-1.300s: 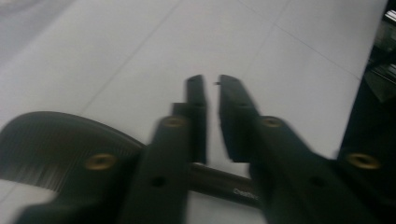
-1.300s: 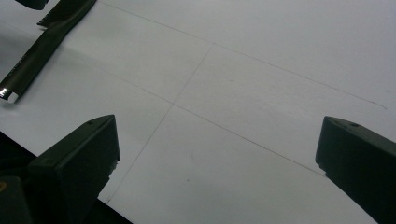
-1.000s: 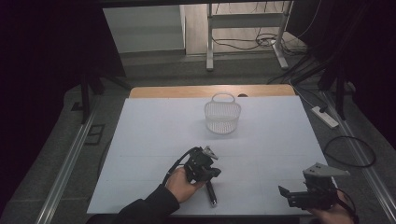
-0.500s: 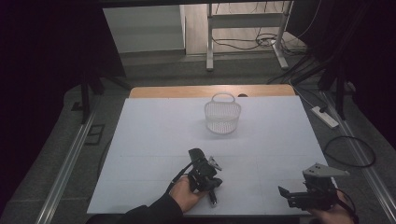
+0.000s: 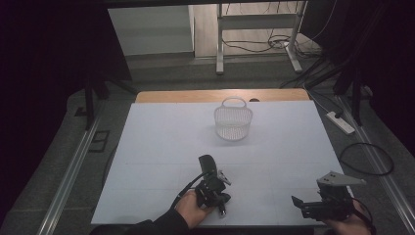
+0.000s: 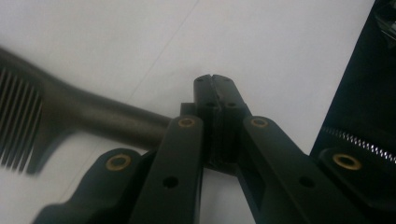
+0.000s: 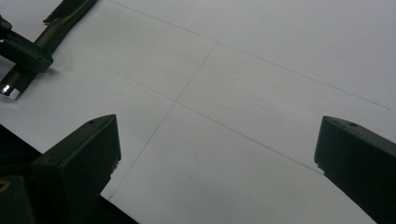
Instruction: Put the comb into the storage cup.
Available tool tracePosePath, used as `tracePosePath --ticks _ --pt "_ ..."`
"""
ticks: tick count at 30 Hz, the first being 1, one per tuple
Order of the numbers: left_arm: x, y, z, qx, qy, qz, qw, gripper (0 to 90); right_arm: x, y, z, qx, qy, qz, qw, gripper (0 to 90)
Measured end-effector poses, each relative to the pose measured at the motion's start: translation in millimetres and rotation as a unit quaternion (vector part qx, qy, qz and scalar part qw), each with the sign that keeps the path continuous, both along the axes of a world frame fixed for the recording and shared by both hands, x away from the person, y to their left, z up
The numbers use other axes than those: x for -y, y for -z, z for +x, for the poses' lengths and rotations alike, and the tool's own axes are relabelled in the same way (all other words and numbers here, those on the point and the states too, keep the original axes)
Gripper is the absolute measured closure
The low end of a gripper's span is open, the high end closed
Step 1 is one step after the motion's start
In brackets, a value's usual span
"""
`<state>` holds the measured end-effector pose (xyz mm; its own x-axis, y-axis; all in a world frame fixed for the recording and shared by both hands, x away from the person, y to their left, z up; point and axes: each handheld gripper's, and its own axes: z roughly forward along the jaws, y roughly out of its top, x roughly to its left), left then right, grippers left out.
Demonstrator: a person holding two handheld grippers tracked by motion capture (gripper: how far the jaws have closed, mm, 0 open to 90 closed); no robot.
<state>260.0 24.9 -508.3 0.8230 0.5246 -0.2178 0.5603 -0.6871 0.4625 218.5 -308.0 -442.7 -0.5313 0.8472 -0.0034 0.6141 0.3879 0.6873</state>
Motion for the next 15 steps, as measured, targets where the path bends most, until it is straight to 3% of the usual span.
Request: tracePosePath --ticks 6,15 --pt "-6.8 -0.3 -2.0 -0.009 -0.002 0.006 0.9999 88.9 -0.4 0.1 0.2 0.0 0.0 0.0 1.0 0.8" --pt "-21.0 2.5 -1.9 -0.018 -0.016 0.031 0.9992 88.9 -0.7 0.2 0.3 0.0 -0.001 -0.001 1.0 0.9"
